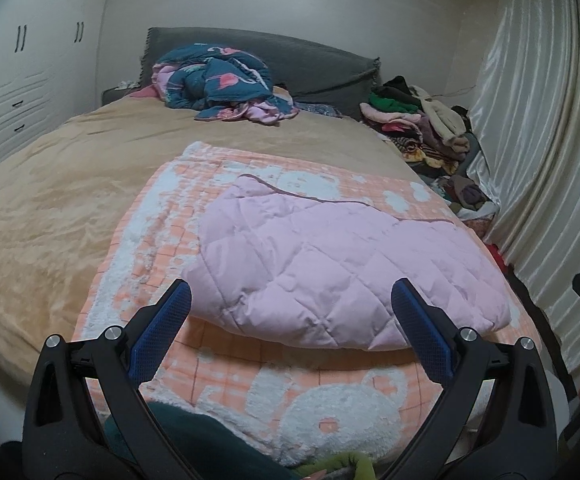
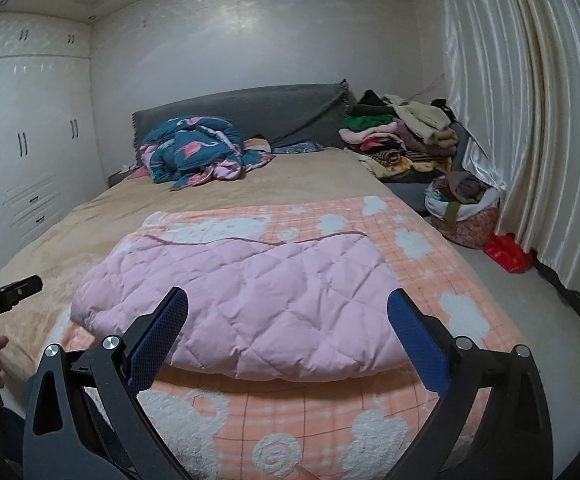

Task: Fold large clothes

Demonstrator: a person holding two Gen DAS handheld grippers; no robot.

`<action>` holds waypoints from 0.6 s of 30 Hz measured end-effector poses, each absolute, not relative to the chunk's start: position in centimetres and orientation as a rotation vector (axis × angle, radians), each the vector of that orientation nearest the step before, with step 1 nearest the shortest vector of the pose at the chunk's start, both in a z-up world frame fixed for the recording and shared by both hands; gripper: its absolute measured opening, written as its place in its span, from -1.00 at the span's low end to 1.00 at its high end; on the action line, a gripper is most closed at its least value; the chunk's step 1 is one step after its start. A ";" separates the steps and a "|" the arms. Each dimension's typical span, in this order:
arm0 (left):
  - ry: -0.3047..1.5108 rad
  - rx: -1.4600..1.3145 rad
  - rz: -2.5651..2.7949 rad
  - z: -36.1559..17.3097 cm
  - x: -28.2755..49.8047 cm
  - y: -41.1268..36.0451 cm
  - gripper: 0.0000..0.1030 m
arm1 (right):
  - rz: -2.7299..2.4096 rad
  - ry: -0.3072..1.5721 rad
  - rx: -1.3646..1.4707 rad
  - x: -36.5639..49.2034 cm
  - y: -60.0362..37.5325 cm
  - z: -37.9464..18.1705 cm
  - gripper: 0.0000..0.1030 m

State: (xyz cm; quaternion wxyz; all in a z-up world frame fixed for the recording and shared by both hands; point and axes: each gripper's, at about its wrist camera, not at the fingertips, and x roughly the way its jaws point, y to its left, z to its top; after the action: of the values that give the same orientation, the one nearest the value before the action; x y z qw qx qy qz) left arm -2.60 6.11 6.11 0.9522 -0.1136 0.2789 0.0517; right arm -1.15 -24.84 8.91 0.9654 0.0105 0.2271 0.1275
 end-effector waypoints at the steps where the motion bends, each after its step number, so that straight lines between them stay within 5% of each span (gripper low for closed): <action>1: 0.568 -0.225 0.103 6.0 -2.6 5.8 0.82 | 0.260 0.458 0.019 -1.3 -24.6 8.9 0.92; 18: 0.601 -0.159 0.085 4.7 -2.8 3.0 0.82 | 0.272 0.402 0.024 -2.5 -23.9 9.5 0.92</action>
State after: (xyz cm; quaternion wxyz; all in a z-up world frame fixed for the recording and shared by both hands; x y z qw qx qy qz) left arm -2.82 3.02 4.67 0.9512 -0.0782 0.2955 0.0420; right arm -2.48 -23.94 9.51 0.9706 0.0118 0.1992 0.1346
